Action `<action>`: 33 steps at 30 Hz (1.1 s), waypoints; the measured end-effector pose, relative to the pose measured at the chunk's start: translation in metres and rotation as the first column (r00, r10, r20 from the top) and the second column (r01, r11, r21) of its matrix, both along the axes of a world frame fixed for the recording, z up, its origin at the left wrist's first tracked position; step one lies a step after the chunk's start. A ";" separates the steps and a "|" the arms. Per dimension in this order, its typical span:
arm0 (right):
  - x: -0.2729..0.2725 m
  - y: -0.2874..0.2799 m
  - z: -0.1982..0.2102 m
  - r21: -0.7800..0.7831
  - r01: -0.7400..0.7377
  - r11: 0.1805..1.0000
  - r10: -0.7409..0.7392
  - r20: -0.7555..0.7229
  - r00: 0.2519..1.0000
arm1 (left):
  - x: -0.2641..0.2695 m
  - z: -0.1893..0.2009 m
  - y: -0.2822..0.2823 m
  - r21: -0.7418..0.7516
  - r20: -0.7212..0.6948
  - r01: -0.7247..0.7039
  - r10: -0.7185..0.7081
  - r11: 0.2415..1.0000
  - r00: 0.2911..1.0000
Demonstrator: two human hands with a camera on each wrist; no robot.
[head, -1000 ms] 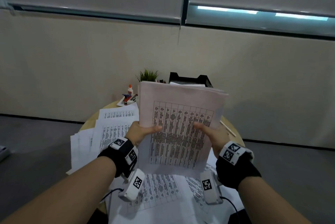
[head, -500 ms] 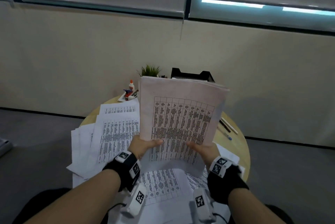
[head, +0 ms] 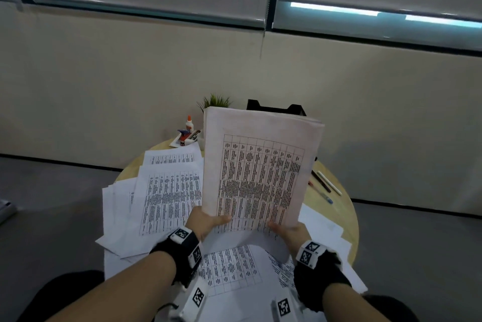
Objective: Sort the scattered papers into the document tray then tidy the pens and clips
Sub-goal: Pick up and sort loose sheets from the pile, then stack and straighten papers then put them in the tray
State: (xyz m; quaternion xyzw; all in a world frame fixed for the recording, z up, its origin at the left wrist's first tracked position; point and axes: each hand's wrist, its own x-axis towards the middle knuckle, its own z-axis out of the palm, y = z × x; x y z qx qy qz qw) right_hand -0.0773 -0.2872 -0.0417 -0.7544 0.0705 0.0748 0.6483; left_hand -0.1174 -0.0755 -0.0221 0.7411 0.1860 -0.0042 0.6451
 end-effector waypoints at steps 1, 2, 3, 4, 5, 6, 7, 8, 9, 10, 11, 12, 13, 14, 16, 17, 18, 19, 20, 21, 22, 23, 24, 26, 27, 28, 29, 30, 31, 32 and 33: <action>-0.001 0.001 -0.001 -0.005 0.005 1.000 -0.005 -0.002 1.000 | 0.000 -0.002 0.000 0.001 -0.016 0.001 -0.001 1.000 1.000; 0.000 0.001 -0.001 0.003 0.004 1.000 -0.004 -0.003 1.000 | -0.001 0.000 0.000 0.011 -0.024 -0.006 0.007 1.000 1.000; 0.001 0.000 0.001 0.000 0.003 1.000 -0.003 -0.004 1.000 | 0.000 -0.001 0.001 0.021 -0.038 -0.012 0.013 1.000 0.999; 0.001 -0.002 0.005 -0.006 -0.005 1.000 0.005 0.001 1.000 | 0.004 -0.004 0.003 0.030 -0.051 -0.005 0.007 1.000 0.999; 0.001 -0.004 0.010 -0.014 -0.018 1.000 0.018 0.011 1.000 | 0.005 -0.002 0.005 0.049 -0.066 0.001 0.003 0.999 0.998; 0.000 -0.005 0.014 -0.023 -0.037 0.999 0.037 0.017 0.999 | 0.004 0.000 0.004 0.055 -0.069 0.014 -0.010 0.998 0.998; -0.002 -0.006 0.019 -0.032 -0.053 0.998 0.054 0.032 0.998 | 0.007 -0.002 0.005 0.054 -0.078 0.010 -0.006 0.998 0.997; -0.003 -0.008 0.020 -0.031 -0.061 0.998 0.062 0.029 0.998 | 0.007 -0.002 0.005 0.055 -0.089 0.017 -0.012 0.998 0.996; -0.005 -0.009 0.020 -0.023 -0.066 0.998 0.066 0.018 0.998 | 0.004 -0.004 0.004 0.059 -0.108 0.028 -0.021 0.998 0.994; -0.008 -0.010 0.019 -0.009 -0.073 0.997 0.073 -0.007 0.997 | 0.005 -0.014 0.004 0.056 -0.122 0.030 -0.023 0.998 0.992; -0.011 -0.009 0.014 -0.017 -0.073 0.997 0.072 -0.024 0.997 | 0.010 -0.031 0.007 0.050 -0.134 0.032 -0.025 0.998 0.991; -0.013 -0.009 0.009 -0.040 -0.070 0.997 0.068 -0.053 0.996 | 0.003 -0.029 0.004 0.035 -0.148 0.045 -0.039 0.998 0.988; -0.014 -0.010 0.001 -0.060 -0.067 0.996 0.063 -0.074 0.995 | -0.002 -0.032 0.002 0.016 -0.144 0.038 -0.035 0.999 0.989; -0.016 -0.011 -0.008 -0.046 -0.055 0.997 0.050 -0.103 0.993 | -0.007 -0.034 0.000 0.009 -0.137 0.034 -0.033 0.999 0.990; -0.018 -0.015 -0.027 -0.016 -0.010 1.000 0.008 -0.153 0.988 | -0.017 -0.036 -0.005 -0.011 -0.121 0.056 -0.056 0.998 0.991; -0.020 -0.018 -0.033 -0.032 0.002 0.999 -0.007 -0.172 0.985 | -0.018 -0.041 -0.005 -0.028 -0.111 0.063 -0.065 0.998 0.992; -0.018 -0.023 -0.043 -0.044 0.003 0.999 -0.012 -0.200 0.980 | -0.019 -0.043 -0.007 -0.059 -0.101 0.071 -0.077 0.996 0.992; -0.019 -0.027 -0.046 -0.048 -0.007 0.999 -0.004 -0.225 0.974 | -0.019 -0.046 -0.007 -0.093 -0.101 0.077 -0.086 0.993 0.991; -0.017 -0.032 -0.051 -0.036 -0.024 0.999 0.014 -0.253 0.967 | -0.019 -0.046 -0.007 -0.115 -0.108 0.081 -0.094 0.990 0.990; -0.016 -0.035 -0.053 -0.026 -0.022 0.999 0.014 -0.276 0.961 | -0.018 -0.047 -0.007 -0.132 -0.112 0.082 -0.097 0.988 0.989; -0.015 -0.038 -0.048 -0.012 -0.006 1.000 0.002 -0.293 0.956 | -0.018 -0.048 -0.007 -0.142 -0.113 0.094 -0.111 0.985 0.987; -0.014 -0.040 -0.046 -0.005 0.014 1.000 -0.015 -0.303 0.953 | -0.017 -0.047 -0.007 -0.144 -0.120 0.129 -0.147 0.981 0.982; -0.012 -0.043 -0.044 0.002 0.031 1.000 -0.029 -0.308 0.951 | -0.017 -0.046 -0.007 -0.144 -0.136 0.176 -0.196 0.974 0.971; -0.004 -0.049 -0.045 0.006 0.047 0.999 -0.044 -0.299 0.953 | -0.016 -0.043 -0.005 -0.225 -0.163 0.277 -0.317 0.934 0.934; 0.005 -0.054 -0.049 -0.010 0.046 0.999 -0.047 -0.286 0.957 | -0.016 -0.040 -0.004 -0.296 -0.179 0.307 -0.368 0.905 0.913; 0.014 -0.058 -0.053 -0.005 0.047 0.999 -0.046 -0.276 0.960 | -0.015 -0.037 -0.003 -0.351 -0.191 0.332 -0.414 0.876 0.890; 0.021 -0.061 -0.052 -0.006 0.030 1.000 -0.030 -0.275 0.961 | -0.012 -0.035 -0.001 -0.392 -0.194 0.342 -0.440 0.854 0.877; 0.030 -0.064 -0.051 -0.013 0.009 1.000 -0.012 -0.277 0.961 | -0.008 -0.033 0.000 -0.412 -0.191 0.348 -0.453 0.842 0.871; 0.038 -0.064 -0.046 -0.006 -0.012 1.000 0.010 -0.278 0.961 | -0.003 -0.031 0.001 -0.420 -0.178 0.350 -0.454 0.837 0.873; 0.045 -0.064 -0.040 0.019 -0.021 1.000 0.025 -0.285 0.958 | 0.004 -0.030 0.001 -0.417 -0.163 0.346 -0.443 0.840 0.881; 0.050 -0.062 -0.030 0.049 -0.040 0.998 0.052 -0.284 0.958 | 0.012 -0.028 0.001 -0.414 -0.148 0.332 -0.423 0.848 0.894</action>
